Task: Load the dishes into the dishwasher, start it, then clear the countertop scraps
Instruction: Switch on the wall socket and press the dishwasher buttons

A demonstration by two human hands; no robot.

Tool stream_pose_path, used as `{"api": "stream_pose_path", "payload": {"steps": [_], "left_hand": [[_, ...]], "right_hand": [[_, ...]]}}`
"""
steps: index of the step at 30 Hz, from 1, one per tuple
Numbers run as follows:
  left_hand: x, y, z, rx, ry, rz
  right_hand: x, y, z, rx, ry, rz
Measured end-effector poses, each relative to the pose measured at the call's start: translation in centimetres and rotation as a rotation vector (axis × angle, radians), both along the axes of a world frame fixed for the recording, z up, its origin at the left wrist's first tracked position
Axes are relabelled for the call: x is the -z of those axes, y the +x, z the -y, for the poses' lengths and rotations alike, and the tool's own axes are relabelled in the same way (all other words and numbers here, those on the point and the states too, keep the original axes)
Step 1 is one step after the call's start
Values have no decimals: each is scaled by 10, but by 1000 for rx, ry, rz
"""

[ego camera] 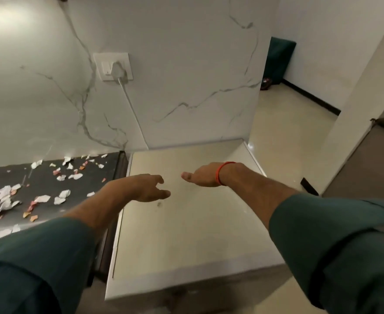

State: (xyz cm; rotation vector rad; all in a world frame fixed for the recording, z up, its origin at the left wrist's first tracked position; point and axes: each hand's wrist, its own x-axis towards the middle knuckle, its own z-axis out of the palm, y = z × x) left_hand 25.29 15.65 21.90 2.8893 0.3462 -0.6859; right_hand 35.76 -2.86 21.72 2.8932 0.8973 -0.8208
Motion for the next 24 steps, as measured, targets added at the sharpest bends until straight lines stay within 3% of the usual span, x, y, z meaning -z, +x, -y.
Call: {"api": "stream_pose_path", "payload": {"steps": [7, 14, 24], "left_hand": [[-24, 46, -64, 14, 35, 53], [-40, 79, -87, -55, 45, 252], [-77, 113, -116, -99, 236, 411]], "right_hand": [[-29, 25, -28, -31, 177, 124], [-57, 59, -50, -129, 125, 268], [-82, 112, -101, -200, 178, 326]]}}
